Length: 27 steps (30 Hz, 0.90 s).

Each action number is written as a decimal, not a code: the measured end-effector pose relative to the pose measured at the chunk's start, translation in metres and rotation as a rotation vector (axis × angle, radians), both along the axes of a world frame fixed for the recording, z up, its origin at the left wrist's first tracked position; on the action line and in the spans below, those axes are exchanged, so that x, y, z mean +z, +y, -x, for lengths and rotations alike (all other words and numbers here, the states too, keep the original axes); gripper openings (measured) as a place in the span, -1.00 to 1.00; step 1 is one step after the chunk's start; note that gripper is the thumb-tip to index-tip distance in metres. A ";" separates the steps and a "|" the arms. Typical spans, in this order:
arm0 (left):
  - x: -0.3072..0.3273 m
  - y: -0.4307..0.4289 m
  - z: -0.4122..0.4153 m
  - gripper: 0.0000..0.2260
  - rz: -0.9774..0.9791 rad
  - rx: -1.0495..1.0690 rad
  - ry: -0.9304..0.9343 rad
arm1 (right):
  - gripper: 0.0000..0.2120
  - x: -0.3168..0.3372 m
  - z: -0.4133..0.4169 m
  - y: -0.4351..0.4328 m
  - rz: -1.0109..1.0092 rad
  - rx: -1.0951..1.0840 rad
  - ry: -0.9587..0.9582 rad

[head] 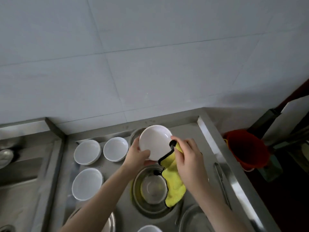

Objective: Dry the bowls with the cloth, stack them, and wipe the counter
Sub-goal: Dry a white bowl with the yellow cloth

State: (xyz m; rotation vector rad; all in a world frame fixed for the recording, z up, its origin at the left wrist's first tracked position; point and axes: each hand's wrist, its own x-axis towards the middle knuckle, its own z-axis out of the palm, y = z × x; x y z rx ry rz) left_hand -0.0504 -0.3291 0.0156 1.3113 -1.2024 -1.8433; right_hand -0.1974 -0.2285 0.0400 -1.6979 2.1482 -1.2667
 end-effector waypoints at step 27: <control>0.033 0.105 -0.190 -0.34 -0.039 0.075 0.349 | -0.74 0.035 -0.143 0.042 -0.230 0.650 0.433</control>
